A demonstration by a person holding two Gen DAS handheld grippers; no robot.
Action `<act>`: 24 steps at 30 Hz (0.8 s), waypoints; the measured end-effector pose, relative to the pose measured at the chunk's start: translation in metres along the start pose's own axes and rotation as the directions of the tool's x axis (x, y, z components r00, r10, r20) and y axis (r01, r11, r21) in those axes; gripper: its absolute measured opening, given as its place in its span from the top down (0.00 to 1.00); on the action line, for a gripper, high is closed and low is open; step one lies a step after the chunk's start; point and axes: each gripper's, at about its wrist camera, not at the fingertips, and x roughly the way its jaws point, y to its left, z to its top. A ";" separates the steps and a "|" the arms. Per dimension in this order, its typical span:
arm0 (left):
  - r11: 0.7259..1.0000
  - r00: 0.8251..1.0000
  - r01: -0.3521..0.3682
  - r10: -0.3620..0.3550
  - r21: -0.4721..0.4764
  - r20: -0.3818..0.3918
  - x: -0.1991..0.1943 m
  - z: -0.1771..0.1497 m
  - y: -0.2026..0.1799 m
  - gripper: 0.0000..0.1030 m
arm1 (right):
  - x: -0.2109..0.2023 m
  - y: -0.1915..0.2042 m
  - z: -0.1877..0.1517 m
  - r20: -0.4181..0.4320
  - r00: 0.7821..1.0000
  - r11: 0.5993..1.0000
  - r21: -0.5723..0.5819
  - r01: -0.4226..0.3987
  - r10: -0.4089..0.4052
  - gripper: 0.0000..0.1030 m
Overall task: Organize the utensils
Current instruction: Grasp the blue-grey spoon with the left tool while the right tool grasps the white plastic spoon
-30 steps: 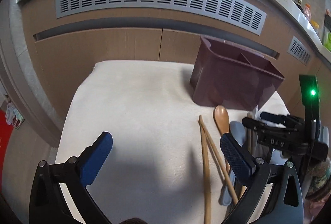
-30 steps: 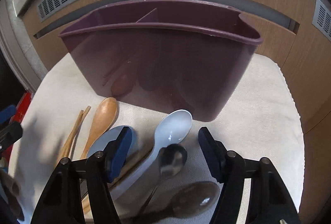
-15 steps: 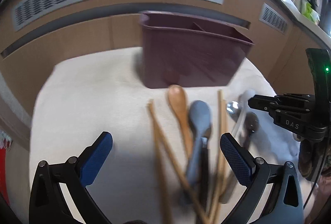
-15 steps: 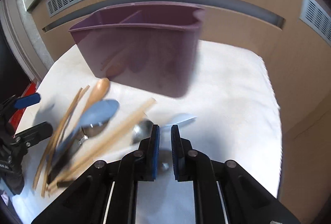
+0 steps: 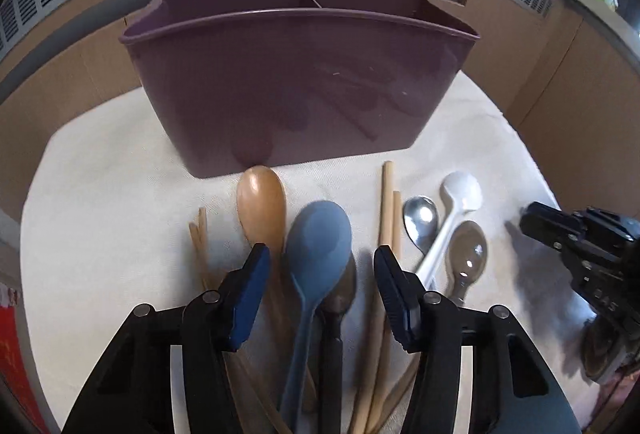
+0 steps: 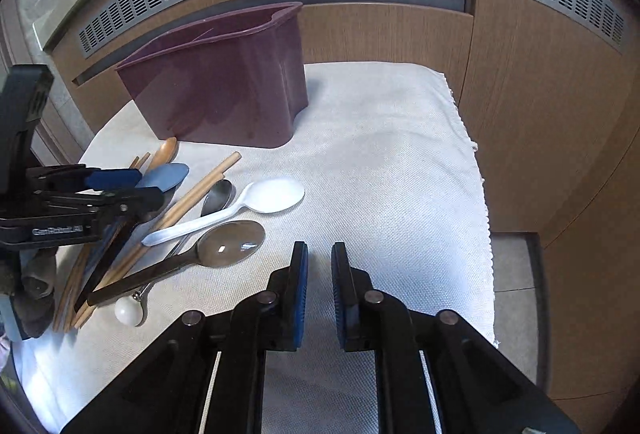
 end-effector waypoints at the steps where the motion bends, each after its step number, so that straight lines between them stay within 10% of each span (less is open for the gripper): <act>1: 1.000 1.000 0.002 -0.002 -0.003 0.003 0.001 0.002 0.000 0.49 | 0.000 0.002 0.000 0.003 1.000 1.000 0.001 0.001 -0.001 0.80; 4: 1.000 1.000 -0.010 0.010 -0.004 0.009 0.002 0.004 -0.002 0.67 | -0.001 0.004 0.002 -0.008 1.000 1.000 0.025 -0.017 0.017 0.67; 16: 0.986 0.992 -0.094 0.104 -0.141 0.066 -0.042 -0.046 0.045 0.67 | 0.044 0.041 0.033 -0.118 0.993 0.987 0.163 0.011 0.009 0.51; 24: 0.970 0.996 -0.046 0.064 -0.238 0.069 -0.054 -0.074 0.080 0.67 | 0.065 0.101 0.053 -0.116 0.992 0.996 -0.063 -0.057 0.049 0.47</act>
